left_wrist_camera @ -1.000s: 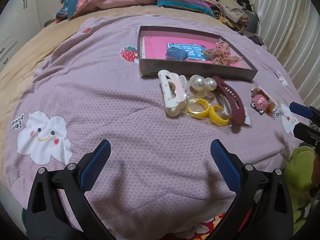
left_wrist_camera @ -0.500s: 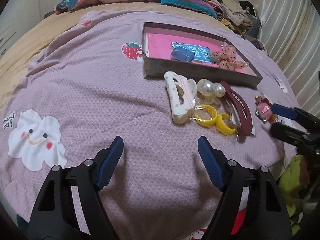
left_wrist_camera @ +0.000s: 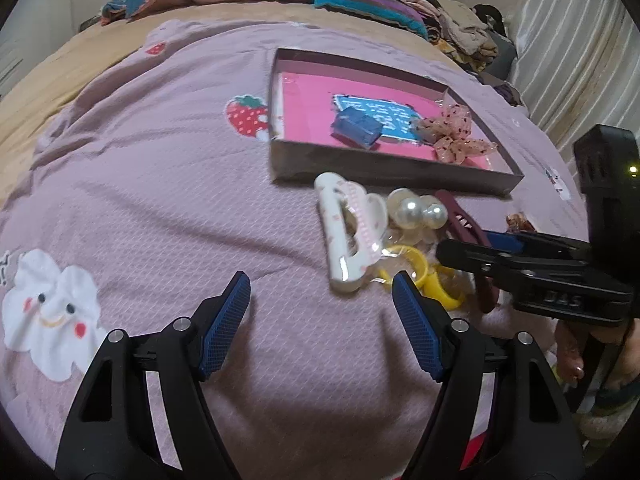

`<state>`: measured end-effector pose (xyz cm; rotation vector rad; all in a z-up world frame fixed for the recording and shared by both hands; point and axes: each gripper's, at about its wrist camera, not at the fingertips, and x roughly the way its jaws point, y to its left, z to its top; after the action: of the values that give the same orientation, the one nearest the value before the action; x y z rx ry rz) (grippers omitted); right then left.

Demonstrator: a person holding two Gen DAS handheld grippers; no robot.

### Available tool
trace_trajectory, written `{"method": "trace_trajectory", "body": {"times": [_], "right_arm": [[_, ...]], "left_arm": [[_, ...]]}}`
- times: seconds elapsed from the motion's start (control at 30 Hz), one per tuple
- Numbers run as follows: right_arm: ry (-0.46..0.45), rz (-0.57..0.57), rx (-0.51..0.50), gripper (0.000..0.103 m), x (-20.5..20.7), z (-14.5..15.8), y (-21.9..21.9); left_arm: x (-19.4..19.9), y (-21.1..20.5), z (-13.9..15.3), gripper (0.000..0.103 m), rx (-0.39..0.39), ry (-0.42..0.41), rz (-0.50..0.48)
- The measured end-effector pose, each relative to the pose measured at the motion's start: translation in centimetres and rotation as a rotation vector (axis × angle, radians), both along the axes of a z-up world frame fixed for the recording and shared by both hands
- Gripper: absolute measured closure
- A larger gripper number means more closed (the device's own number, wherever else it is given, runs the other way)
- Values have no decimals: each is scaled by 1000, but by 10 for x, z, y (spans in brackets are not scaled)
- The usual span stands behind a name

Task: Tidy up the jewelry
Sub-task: 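Grasp the white hair claw with the left tool while the right tool grasps the maroon clip, then lift and carry the white claw and maroon clip over the box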

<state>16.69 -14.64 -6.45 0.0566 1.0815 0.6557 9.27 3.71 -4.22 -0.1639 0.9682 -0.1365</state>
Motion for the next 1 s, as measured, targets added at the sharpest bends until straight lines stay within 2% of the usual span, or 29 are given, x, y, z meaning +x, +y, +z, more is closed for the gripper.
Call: {"method": "trace_trajectory", "body": {"times": [0.17,0.47,0.53,0.6,0.67,0.73,1.0], "right_arm": [[14,-21,26,76,6,-2,-9],[-19,-72,56,79,6,8,-35],[-34,-81,60,85,5,11,-39],[-46,-89,64,85,5,14,-43],[-47,-91,64,85,5,14,-46],[-56,-96,59,85,4,15,-47],[-107,-113,91,85,-10,33,-59]], "left_arm": [[14,-9,-1,41,-12,5,-24],[39,-19,-7,58,-38,25,-43],[41,-20,-9,62,-43,26,-50],[43,-22,-11,65,-37,25,-54],[46,-21,-12,74,-46,26,-55],[47,-20,-12,74,-63,29,-54],[37,-14,-1,74,-53,-7,-47]]}}
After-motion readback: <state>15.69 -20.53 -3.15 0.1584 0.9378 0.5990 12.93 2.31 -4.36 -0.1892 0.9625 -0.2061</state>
